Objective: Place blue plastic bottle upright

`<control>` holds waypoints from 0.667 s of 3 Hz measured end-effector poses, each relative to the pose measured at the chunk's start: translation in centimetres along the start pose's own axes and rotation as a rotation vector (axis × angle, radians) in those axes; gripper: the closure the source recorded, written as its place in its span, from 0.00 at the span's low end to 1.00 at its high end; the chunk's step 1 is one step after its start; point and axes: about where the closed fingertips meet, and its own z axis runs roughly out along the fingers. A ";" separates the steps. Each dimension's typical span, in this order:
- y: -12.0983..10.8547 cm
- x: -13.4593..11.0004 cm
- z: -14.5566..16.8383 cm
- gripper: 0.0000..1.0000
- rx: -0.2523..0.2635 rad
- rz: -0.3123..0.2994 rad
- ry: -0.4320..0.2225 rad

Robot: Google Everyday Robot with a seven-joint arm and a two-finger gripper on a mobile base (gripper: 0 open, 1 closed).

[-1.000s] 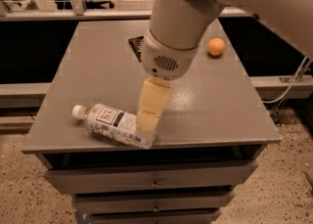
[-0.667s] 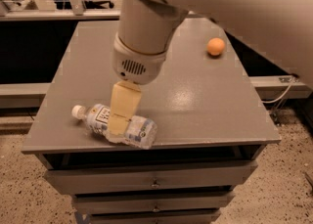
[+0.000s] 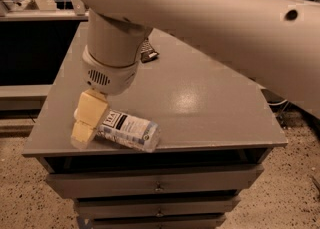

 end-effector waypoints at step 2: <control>-0.8 -1.7 3.2 0.00 0.049 0.070 -0.074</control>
Offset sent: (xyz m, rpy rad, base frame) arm 0.0276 0.0347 -0.0454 0.0873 -0.0785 -0.1126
